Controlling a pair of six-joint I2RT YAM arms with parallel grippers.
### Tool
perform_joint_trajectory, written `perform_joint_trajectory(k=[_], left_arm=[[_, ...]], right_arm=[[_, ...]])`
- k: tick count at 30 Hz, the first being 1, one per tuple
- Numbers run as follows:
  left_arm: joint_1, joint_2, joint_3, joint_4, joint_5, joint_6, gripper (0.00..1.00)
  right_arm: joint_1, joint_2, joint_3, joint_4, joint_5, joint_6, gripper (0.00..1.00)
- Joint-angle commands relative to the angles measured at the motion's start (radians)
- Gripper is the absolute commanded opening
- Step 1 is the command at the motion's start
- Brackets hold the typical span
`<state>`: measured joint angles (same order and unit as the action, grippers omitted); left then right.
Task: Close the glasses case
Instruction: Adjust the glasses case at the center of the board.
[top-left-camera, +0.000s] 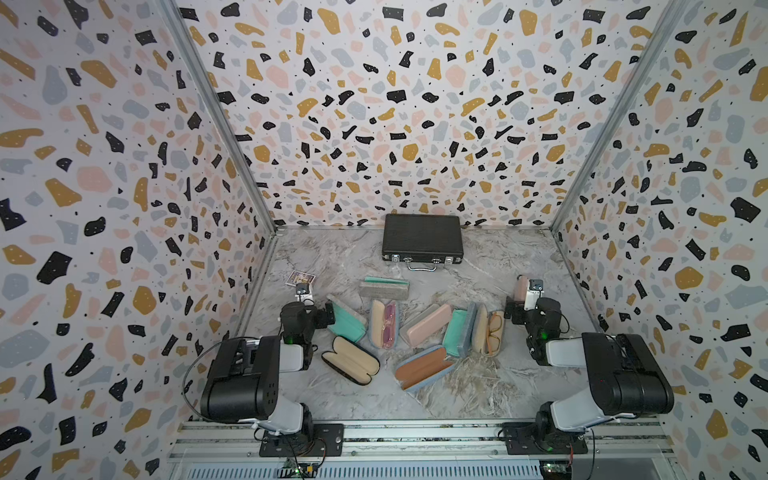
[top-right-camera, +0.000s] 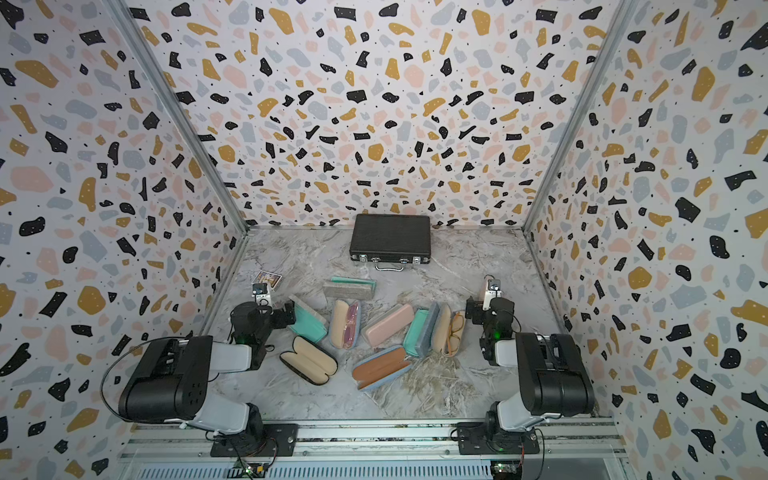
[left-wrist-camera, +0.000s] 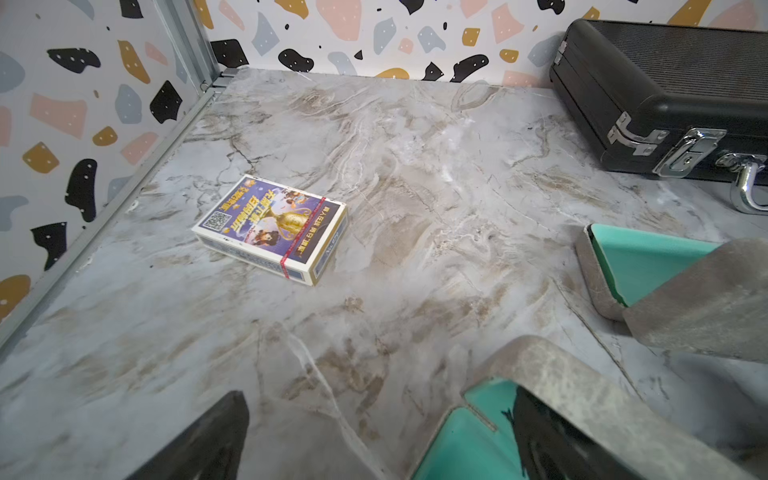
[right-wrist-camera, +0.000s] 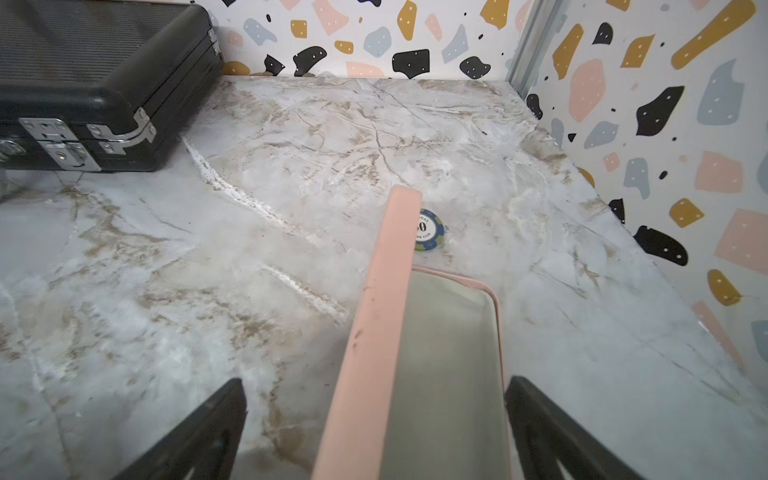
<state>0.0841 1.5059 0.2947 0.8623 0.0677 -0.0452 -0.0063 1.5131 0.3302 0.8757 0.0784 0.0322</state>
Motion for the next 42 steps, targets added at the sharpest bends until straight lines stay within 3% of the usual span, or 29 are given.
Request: perform_joint_trajectory(k=[1,42], left_arm=[[0.004,0.011,0.018,0.055,0.008,0.006,0.99],[0.003,0.004,0.018,0.049,0.008,0.005,0.99]], right_arm=[[0.003,0.002,0.017,0.017,-0.004,-0.010,1.00],[0.003,0.004,0.026,0.000,0.020,0.002,1.00]])
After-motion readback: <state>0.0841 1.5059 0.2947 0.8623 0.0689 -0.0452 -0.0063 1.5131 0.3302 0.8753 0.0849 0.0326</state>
